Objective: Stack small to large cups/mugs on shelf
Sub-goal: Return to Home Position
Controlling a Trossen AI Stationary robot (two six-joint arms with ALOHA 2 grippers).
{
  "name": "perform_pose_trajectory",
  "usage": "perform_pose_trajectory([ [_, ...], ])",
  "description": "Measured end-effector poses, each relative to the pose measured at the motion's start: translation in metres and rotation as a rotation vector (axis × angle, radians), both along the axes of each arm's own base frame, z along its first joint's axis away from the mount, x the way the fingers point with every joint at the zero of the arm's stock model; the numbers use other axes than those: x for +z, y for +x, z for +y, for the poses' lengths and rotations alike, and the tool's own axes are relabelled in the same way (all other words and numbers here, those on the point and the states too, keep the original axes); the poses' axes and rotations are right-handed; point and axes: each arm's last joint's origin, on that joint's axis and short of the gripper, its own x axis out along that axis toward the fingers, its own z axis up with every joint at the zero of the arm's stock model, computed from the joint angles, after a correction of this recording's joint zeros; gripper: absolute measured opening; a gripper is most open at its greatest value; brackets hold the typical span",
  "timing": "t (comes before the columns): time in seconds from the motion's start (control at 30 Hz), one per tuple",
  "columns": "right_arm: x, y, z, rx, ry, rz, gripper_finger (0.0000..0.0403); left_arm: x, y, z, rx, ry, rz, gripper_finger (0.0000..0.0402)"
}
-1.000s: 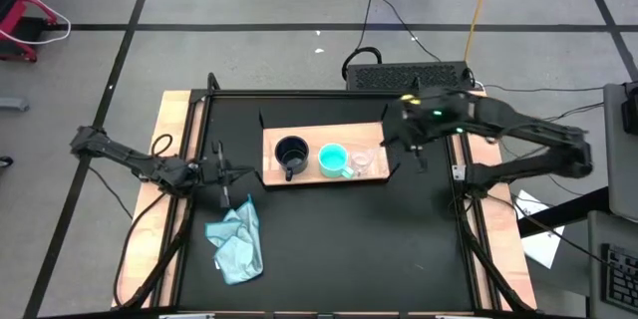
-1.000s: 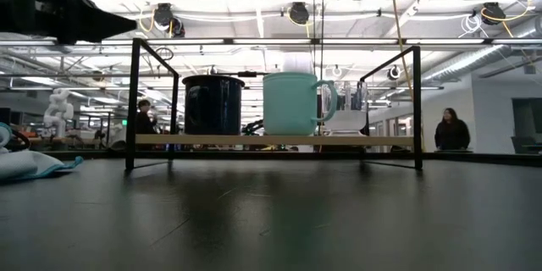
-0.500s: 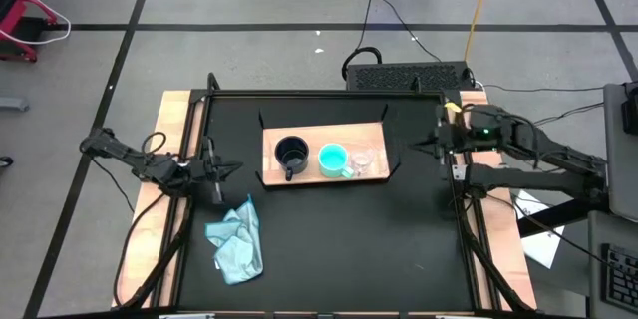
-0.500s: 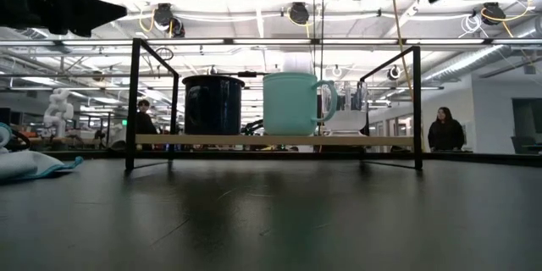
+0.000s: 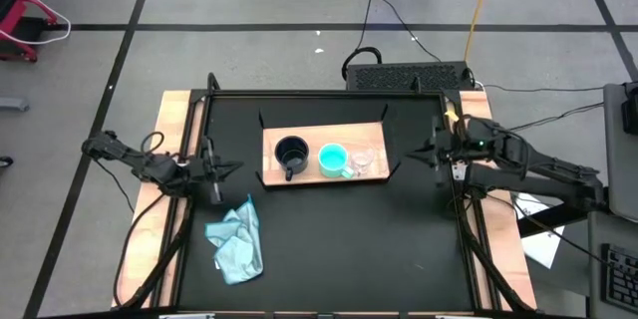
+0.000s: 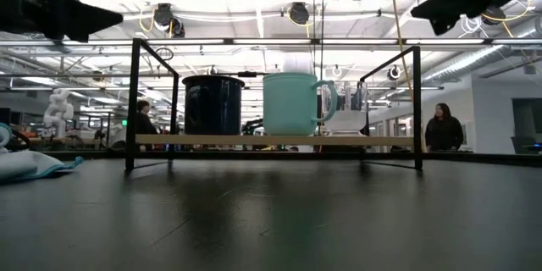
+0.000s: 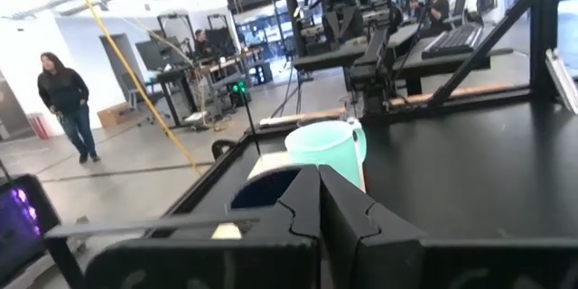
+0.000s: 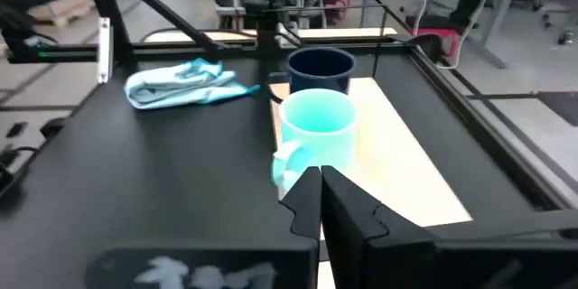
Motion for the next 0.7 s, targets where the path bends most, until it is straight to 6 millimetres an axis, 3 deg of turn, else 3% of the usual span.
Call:
perform_pose_trajectory([
  [0.13, -0.014, 0.000, 0.000, -0.004, 0.008, -0.027, 0.0000, -0.004, 0.000, 0.000, 0.008, 0.003, 0.033, 0.0000],
  [0.4, -0.018, -0.007, 0.003, -0.007, 0.025, -0.066, 0.0000, -0.007, 0.000, -0.001, -0.009, -0.011, 0.065, 0.0000],
  [0.7, -0.039, -0.011, 0.005, 0.022, 0.088, -0.157, 0.0000, -0.012, -0.002, -0.005, -0.016, -0.052, 0.096, 0.0000],
])
